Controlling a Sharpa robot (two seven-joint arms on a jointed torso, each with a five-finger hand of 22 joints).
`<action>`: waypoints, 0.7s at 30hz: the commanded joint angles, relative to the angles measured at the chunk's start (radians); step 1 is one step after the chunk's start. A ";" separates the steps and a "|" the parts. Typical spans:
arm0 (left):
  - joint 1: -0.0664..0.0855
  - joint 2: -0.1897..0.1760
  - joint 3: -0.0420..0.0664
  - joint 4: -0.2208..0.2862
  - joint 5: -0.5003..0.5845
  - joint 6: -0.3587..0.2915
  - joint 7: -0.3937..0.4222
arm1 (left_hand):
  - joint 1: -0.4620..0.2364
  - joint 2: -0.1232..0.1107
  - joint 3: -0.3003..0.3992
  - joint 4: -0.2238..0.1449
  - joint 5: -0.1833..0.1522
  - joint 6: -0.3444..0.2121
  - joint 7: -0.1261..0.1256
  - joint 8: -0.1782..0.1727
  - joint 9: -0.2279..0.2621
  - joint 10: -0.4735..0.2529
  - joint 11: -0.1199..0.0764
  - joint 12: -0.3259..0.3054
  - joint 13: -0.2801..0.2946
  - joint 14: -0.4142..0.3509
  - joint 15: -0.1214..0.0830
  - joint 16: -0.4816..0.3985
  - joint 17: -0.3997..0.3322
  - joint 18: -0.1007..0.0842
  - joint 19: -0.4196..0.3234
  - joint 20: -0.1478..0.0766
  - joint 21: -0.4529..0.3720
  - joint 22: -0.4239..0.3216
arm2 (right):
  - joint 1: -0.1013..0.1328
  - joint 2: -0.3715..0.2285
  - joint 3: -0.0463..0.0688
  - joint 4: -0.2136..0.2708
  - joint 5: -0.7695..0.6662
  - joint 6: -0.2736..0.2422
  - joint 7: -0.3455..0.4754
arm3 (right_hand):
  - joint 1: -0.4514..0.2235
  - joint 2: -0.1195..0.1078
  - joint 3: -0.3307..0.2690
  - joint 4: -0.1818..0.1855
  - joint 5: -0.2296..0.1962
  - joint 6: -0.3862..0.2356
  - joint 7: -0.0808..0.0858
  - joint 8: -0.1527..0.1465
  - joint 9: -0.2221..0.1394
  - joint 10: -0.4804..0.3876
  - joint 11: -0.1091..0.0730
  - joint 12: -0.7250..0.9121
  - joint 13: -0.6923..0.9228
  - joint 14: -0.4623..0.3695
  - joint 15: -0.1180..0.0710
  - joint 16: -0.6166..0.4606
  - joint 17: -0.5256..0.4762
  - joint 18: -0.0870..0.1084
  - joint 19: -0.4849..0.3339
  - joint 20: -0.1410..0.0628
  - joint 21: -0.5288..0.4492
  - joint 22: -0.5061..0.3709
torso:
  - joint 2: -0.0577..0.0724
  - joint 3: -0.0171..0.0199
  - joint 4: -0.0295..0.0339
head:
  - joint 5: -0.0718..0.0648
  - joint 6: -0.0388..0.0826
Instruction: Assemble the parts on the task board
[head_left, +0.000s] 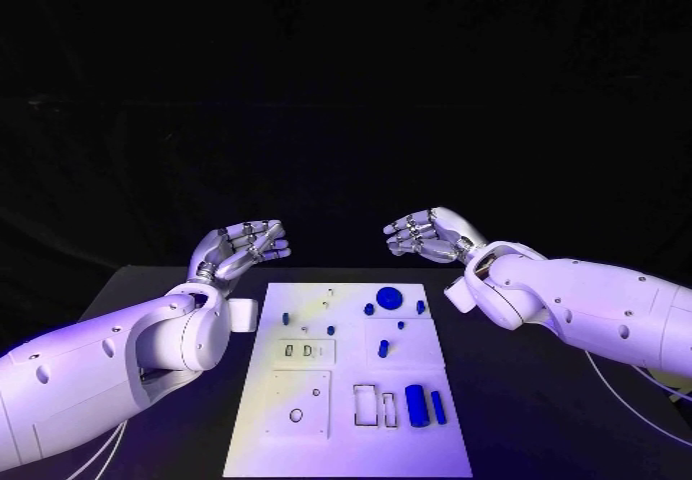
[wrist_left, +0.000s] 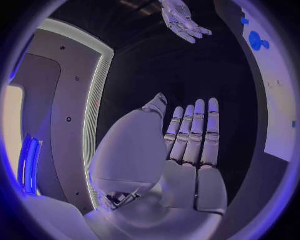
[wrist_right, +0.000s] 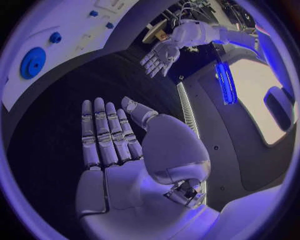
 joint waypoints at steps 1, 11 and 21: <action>0.001 -0.010 0.004 0.028 -0.060 0.063 0.006 | 0.009 -0.003 0.012 0.001 -0.002 0.018 0.024 0.010 0.003 0.029 -0.007 -0.003 0.002 0.020 -0.007 0.006 0.007 0.012 0.019 -0.007 0.008 -0.001 | 0.003 -0.002 0.003 -0.002 -0.249 -0.001 -0.061 | 0.005 -0.048 0.052 -0.005 0.009 0.104 0.006 0.016 0.009 0.152 -0.040 -0.026 0.005 0.150 -0.049 0.022 0.025 0.009 0.075 -0.045 0.135 0.075 | 0.028 -0.0072 0.0095 | -0.008 0.000; 0.001 -0.051 0.009 0.111 -0.072 0.095 -0.003 | 0.010 -0.011 0.037 0.008 -0.002 0.050 0.011 0.017 0.004 0.090 -0.022 -0.014 0.002 0.065 -0.024 0.010 0.028 0.012 0.056 -0.023 0.020 -0.005 | 0.010 0.007 0.011 -0.001 -0.601 0.041 -0.206 | -0.003 -0.088 0.020 0.003 0.025 0.150 -0.027 0.023 0.027 0.243 -0.078 -0.029 0.019 0.307 -0.102 0.099 0.110 0.014 0.144 -0.091 0.279 0.162 | 0.070 -0.0167 0.0258 | -0.028 -0.005; 0.001 -0.082 0.014 0.179 -0.069 0.107 -0.014 | 0.006 -0.014 0.039 0.010 -0.003 0.053 0.011 0.017 0.004 0.095 -0.023 -0.018 0.002 0.070 -0.025 0.010 0.031 0.011 0.059 -0.025 0.020 -0.006 | 0.011 0.024 0.013 0.013 -0.868 0.108 -0.351 | -0.062 -0.164 0.001 0.059 0.037 0.138 -0.040 0.012 0.049 0.240 -0.100 -0.026 0.076 0.509 -0.141 0.394 0.360 0.009 0.303 -0.140 0.418 0.242 | 0.105 -0.0252 0.0402 | -0.045 -0.001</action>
